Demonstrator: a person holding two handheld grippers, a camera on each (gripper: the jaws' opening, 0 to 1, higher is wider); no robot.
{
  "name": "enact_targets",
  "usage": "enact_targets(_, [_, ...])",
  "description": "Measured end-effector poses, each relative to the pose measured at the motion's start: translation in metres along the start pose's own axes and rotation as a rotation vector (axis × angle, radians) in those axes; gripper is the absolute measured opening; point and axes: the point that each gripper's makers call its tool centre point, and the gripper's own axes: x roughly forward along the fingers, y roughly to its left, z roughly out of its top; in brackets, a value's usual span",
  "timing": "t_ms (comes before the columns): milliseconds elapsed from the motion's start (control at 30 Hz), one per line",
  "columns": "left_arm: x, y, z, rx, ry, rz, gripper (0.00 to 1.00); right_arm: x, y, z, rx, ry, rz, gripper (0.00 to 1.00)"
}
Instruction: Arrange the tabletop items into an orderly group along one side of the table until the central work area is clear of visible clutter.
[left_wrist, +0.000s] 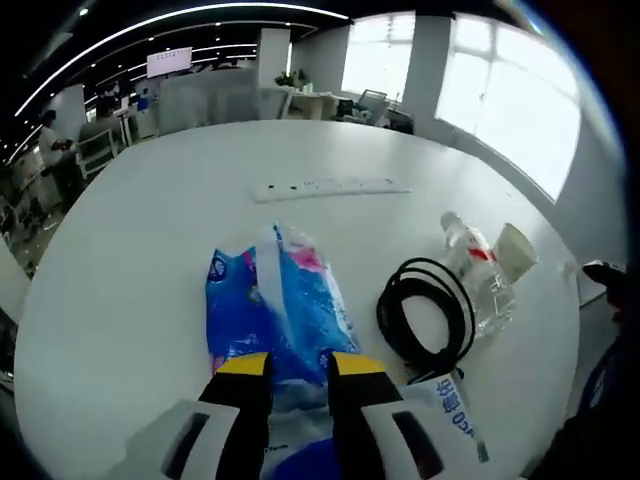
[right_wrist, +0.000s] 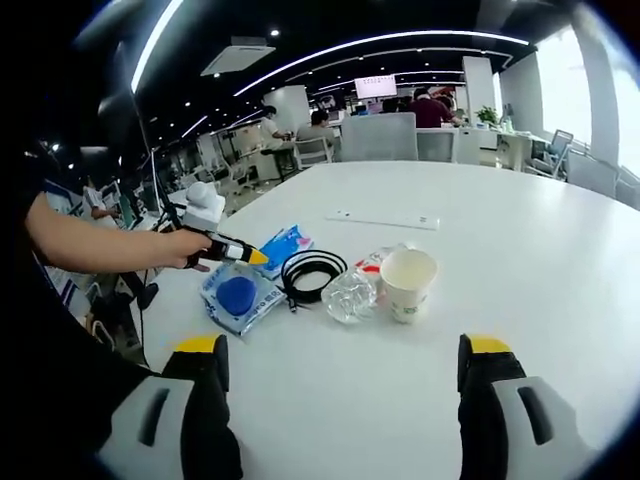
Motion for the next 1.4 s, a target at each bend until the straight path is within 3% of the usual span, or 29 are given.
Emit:
enact_targets(333, [0.004, 0.0, -0.004, 0.005, 0.014, 0.008, 0.02, 0.003, 0.0, -0.002, 0.0, 0.011, 0.003, 0.91])
enact_targets(600, [0.003, 0.003, -0.003, 0.003, 0.006, 0.015, 0.0, 0.004, -0.002, -0.002, 0.003, 0.014, 0.001, 0.9])
enact_targets(1067, [-0.016, 0.015, 0.028, 0.029, -0.123, 0.037, 0.0, 0.006, -0.002, 0.002, 0.001, -0.002, 0.006, 0.9])
enact_targets(1400, [-0.039, -0.014, 0.03, 0.118, -0.123, -0.037, 0.0, 0.006, -0.002, 0.007, 0.004, -0.017, 0.019, 0.9])
